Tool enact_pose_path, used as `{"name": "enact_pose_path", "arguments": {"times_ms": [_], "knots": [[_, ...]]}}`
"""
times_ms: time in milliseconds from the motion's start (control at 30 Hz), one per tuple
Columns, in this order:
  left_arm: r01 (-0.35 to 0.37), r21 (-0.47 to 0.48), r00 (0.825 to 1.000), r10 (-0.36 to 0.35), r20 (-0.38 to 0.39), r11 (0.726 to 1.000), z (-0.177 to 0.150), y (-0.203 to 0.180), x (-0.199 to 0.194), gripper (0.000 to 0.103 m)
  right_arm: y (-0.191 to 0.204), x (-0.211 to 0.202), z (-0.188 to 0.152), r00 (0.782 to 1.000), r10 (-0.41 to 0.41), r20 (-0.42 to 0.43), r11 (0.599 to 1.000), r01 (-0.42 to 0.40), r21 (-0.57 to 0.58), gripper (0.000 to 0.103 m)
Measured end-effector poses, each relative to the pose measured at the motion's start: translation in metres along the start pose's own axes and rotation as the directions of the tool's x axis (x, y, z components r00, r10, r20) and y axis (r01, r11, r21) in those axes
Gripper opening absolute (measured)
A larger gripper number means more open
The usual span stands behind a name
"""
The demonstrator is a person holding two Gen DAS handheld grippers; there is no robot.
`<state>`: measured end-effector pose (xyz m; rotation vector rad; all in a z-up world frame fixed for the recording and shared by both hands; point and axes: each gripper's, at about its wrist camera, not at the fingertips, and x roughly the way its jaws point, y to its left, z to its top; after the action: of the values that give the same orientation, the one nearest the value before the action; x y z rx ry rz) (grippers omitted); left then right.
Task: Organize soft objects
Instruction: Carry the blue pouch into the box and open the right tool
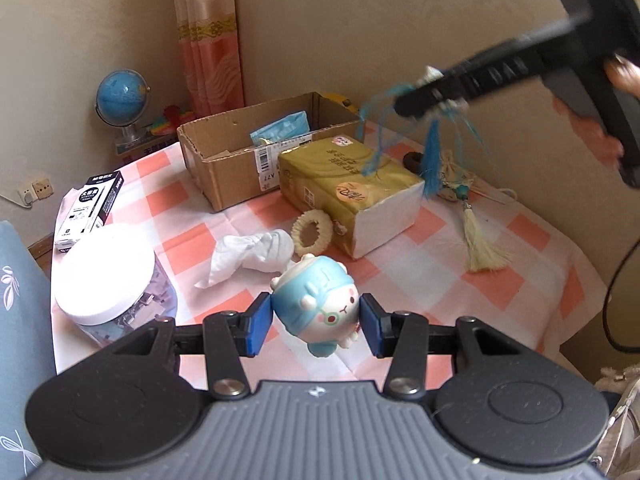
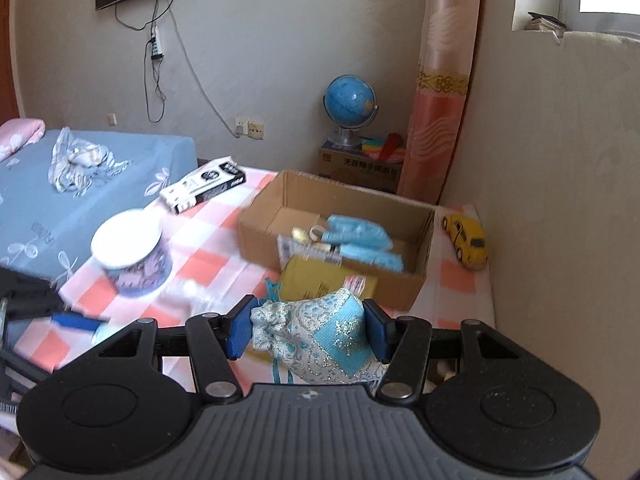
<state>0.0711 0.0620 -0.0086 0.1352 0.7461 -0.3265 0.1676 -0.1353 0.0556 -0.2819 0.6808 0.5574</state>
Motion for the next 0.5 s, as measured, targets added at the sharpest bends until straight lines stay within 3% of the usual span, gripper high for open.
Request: {"name": "enact_pose_path", "arguments": {"times_ms": [500], "knots": [[-0.04,-0.086,0.999,0.041,0.006,0.995,-0.002,0.027,0.003,0.046,-0.003,0.095,0.1,1.0,0.02,-0.005,0.999,-0.02,-0.042,0.062]]}}
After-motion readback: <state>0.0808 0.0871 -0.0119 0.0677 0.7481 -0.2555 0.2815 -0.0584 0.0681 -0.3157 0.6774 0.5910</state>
